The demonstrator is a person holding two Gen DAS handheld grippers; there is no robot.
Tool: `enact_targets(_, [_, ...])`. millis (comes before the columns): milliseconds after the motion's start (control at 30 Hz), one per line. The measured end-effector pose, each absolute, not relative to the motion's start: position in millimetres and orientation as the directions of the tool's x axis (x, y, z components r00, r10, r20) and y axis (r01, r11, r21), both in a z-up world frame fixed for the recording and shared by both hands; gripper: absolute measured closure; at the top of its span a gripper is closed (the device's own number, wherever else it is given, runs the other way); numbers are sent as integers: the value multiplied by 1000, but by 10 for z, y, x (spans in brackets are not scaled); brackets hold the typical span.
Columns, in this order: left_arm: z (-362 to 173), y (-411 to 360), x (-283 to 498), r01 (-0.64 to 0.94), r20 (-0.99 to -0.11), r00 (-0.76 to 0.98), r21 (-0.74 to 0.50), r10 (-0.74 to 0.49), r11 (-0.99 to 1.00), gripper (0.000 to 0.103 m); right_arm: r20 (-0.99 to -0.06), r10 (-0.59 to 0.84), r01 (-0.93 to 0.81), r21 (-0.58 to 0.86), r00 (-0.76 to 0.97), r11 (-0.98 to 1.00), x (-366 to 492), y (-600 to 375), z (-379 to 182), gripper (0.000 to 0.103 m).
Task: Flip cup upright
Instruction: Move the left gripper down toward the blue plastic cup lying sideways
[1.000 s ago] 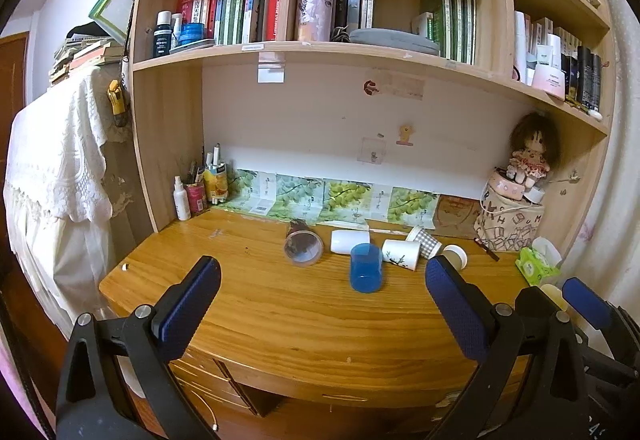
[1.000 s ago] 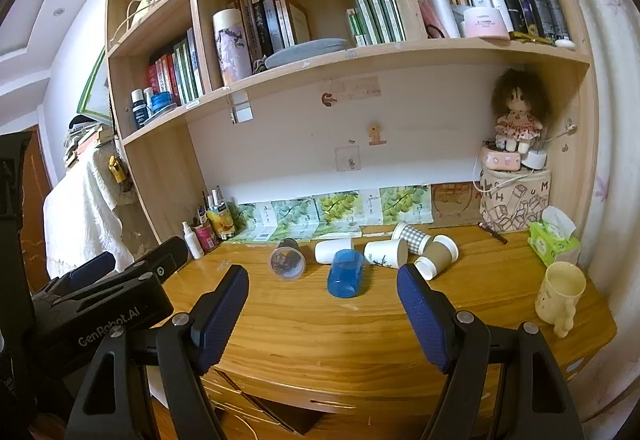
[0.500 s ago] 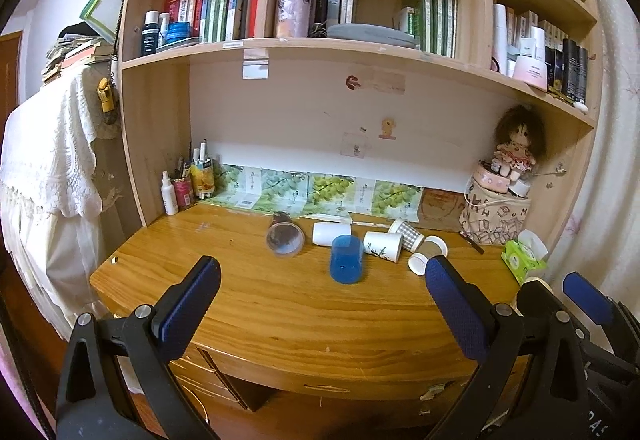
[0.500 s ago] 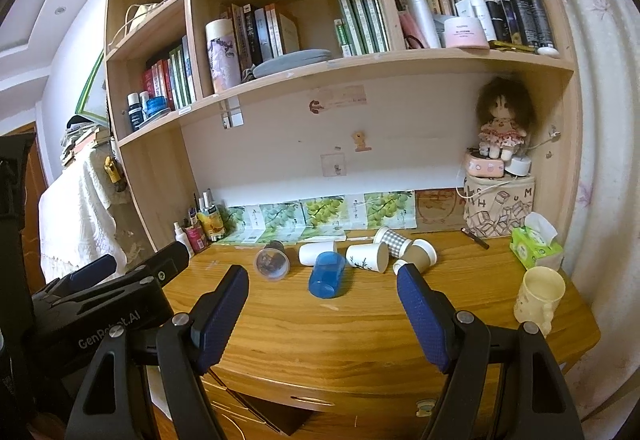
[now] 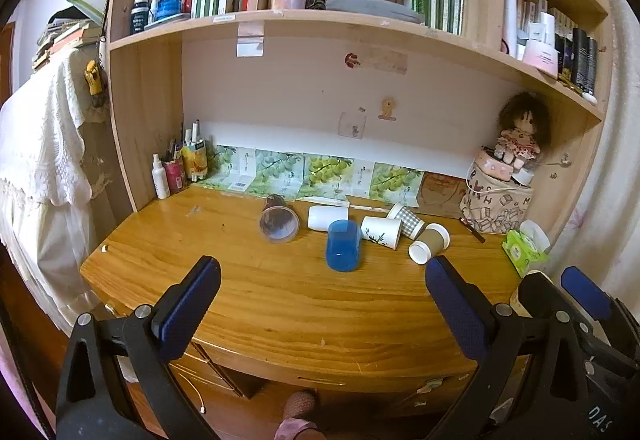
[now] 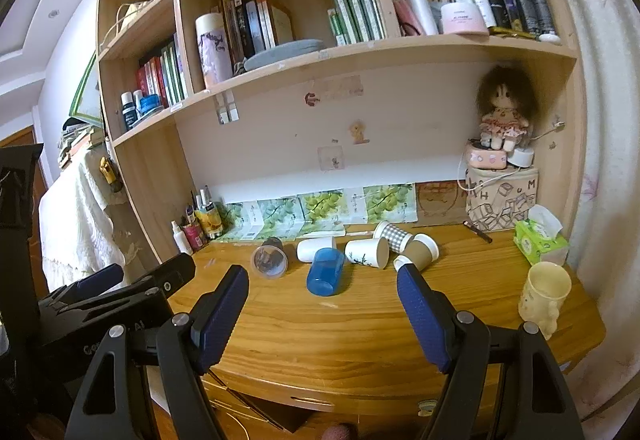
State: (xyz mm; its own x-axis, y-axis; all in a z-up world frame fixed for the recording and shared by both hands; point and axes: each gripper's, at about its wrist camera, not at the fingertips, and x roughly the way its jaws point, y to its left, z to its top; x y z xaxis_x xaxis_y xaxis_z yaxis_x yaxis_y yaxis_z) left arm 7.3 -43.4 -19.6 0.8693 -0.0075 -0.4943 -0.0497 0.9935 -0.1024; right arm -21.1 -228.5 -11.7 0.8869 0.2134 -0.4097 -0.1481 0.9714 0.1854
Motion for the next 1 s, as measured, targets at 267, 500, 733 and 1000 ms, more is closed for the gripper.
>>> enact_targets(267, [-302,-412,537,-46,-558,829,-112,-25,993,1,-460,218,-141,196,861,970,206,-2243,-211,26])
enact_targets(500, [-393,-417,1048,-54,-622,783,-106,-24,993,1,-508,234,-136,222,829,965,695,-2256,-317,26])
enact_targets(733, [-478,-425,1601,-52,-683,729,-108,-36,993,1,-554,249,-127,248,794,960,1242,-2277,-417,26])
enact_targets(1000, [-654,-436,2280,-32,-766,641,-93,-51,995,1,-623,276,-97,306,732,947,1849,-2337,-569,26])
